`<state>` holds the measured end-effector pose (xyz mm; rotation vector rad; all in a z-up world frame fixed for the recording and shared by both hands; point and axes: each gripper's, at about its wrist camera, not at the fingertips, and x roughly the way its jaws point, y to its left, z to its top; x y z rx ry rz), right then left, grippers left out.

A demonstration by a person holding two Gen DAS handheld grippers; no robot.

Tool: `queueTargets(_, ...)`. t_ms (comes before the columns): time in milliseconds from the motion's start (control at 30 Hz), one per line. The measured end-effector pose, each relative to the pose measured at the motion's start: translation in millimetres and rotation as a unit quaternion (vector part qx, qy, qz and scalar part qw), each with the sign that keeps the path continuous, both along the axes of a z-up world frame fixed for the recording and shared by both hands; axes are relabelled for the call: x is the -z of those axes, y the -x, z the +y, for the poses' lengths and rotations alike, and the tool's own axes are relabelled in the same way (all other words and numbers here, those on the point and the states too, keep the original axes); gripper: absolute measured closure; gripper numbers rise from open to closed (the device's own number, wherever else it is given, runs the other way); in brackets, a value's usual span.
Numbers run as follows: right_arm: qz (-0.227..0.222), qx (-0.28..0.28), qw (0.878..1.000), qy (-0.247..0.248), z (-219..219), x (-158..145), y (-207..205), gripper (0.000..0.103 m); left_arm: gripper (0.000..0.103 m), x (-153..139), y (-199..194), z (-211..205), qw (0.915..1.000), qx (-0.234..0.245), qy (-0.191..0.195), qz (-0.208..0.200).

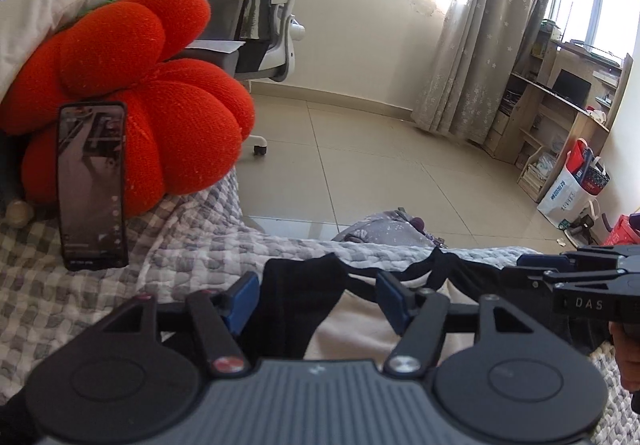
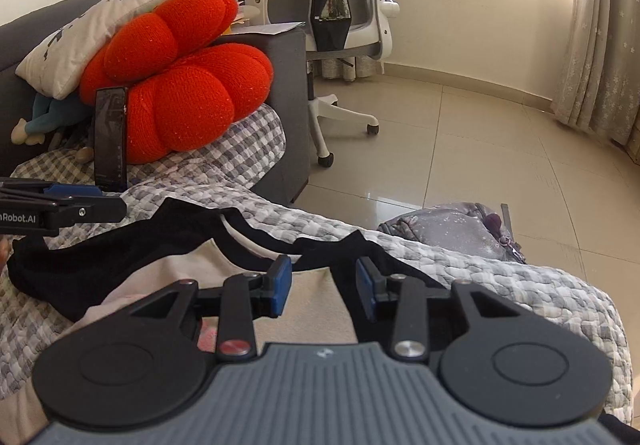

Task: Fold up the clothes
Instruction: 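Lift the cream T-shirt with both tools and carry it toward the grey sofa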

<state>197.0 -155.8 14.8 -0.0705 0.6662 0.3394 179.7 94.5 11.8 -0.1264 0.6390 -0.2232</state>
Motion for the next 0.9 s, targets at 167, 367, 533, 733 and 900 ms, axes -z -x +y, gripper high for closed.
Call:
queueTargets(167, 0.0, -0.027, 1.0, -0.003, 31, -5, -3, 0.062, 0.031, 2, 27, 47, 0.9992, -0.04, -0.006, -0.007)
queueTargets(367, -0.001, -0.06, 0.998, -0.017, 68, -6, -7, 0.059, 0.025, 16, 54, 98, 0.9971, -0.075, -0.001, -0.008)
queueTargets(533, 0.006, -0.086, 0.996, -0.035, 94, 8, -20, 0.058, 0.024, 39, 65, 127, 0.9945, -0.103, -0.016, -0.002)
queueTargets(733, 0.021, -0.105, 0.993, -0.056, 120, 33, -42, 0.058, 0.024, 69, 66, 154, 0.9901, -0.139, -0.02, 0.009)
queueTargets(900, 0.034, -0.1, 0.991, -0.084, 126, 54, -53, 0.058, 0.024, 78, 68, 162, 0.9891, -0.147, -0.005, 0.006)
